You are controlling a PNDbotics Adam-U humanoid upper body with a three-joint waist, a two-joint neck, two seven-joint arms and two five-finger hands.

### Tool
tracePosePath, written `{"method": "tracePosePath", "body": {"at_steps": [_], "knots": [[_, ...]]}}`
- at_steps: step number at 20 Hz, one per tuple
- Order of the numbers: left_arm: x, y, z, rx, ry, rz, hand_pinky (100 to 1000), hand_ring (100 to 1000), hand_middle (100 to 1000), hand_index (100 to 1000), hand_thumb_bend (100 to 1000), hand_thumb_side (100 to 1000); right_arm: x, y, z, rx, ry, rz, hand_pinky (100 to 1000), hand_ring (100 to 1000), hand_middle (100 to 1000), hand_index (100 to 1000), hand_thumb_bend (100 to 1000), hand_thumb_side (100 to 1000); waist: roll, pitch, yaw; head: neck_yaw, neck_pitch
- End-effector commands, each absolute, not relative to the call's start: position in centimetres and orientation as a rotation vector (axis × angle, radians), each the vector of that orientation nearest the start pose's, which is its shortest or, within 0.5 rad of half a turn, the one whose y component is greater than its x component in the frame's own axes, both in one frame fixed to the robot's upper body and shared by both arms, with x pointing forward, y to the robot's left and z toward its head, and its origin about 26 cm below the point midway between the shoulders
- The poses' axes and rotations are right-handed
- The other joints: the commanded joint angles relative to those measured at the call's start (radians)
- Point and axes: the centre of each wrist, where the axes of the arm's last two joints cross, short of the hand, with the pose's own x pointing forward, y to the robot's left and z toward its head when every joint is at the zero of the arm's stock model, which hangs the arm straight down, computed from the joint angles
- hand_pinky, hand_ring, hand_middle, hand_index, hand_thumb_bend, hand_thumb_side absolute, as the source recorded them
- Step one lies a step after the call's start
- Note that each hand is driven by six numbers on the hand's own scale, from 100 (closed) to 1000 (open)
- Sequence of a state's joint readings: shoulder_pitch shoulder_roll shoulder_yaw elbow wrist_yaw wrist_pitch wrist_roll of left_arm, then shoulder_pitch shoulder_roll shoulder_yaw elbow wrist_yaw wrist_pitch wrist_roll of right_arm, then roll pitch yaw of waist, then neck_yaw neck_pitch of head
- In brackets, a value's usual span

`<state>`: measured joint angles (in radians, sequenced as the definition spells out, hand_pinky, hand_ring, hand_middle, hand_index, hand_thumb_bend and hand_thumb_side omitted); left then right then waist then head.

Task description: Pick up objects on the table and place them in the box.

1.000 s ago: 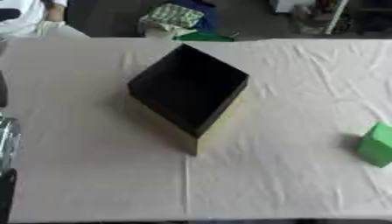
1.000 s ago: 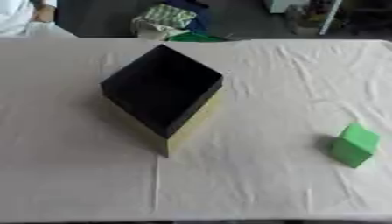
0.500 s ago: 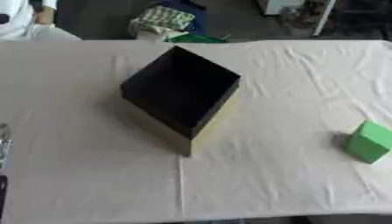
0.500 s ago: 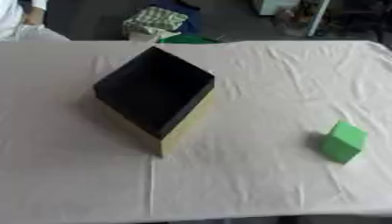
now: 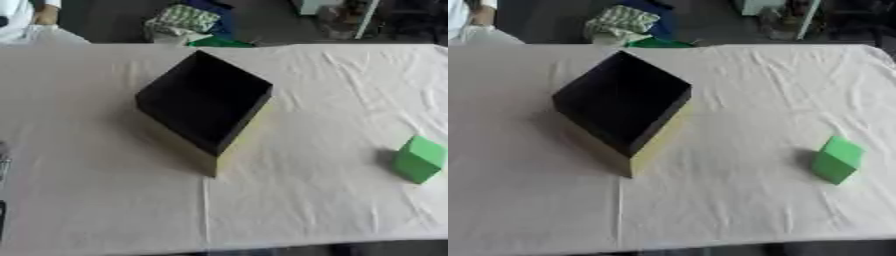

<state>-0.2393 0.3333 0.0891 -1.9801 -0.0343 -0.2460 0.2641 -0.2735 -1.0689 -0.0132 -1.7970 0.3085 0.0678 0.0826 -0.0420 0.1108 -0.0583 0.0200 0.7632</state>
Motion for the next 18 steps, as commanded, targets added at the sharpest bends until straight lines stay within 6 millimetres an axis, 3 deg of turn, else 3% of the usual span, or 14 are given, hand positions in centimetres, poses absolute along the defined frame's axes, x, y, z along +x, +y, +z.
{"method": "tracePosePath", "body": {"at_steps": [1, 18], "knots": [[29.3, 29.2, 19.6, 0.387, -2.525, -0.074, 667, 750, 691, 779, 179, 817, 30.3, -39.9, 29.0, -1.179, -1.568, 1.256, 901, 870, 842, 864, 100, 1000, -0.002, -0.009, 0.003, 0.001, 0.006], [29.3, 29.1, 19.7, 0.376, -2.521, -0.089, 666, 750, 689, 772, 167, 827, 31.4, -41.9, 30.2, -0.971, -1.208, 1.692, 975, 943, 918, 904, 100, 1000, -0.004, -0.001, 0.003, -0.007, -0.002]]}}
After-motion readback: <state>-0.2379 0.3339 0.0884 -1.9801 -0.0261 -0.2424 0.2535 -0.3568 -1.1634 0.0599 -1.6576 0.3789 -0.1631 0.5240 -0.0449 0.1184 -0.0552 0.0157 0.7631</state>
